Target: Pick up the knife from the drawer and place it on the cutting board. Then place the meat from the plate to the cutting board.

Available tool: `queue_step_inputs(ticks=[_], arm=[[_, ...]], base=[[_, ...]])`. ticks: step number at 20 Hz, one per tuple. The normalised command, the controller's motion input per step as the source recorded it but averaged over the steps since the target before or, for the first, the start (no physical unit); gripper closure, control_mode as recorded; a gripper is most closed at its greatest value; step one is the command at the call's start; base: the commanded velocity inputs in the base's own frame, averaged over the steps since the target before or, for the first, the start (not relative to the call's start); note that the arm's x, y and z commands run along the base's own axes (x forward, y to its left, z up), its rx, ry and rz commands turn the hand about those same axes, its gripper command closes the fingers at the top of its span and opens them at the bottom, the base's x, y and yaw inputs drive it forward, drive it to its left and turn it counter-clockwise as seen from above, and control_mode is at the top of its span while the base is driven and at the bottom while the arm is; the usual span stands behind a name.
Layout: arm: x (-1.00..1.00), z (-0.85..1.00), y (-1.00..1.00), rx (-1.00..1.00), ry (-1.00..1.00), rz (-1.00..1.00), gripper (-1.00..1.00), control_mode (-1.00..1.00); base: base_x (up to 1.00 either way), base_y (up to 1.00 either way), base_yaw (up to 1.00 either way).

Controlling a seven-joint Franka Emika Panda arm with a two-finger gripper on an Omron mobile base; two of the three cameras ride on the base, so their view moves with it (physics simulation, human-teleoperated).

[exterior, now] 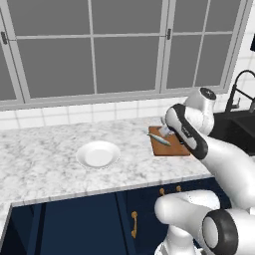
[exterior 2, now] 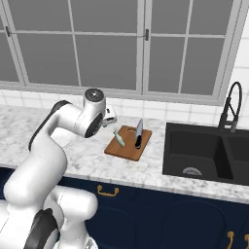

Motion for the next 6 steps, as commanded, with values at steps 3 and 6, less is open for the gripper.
queue_step_inputs(ticks=[3,6], arm=[[-0.85,0.65,0.52,0.10,0.13,-0.09,-1.00,-1.00],[-0.89,0.46,0.56,0.03,0.07,-0.10,-1.00,-1.00]], base=[[0.00,0.00,0.00],[0.00,0.00,0.00]])
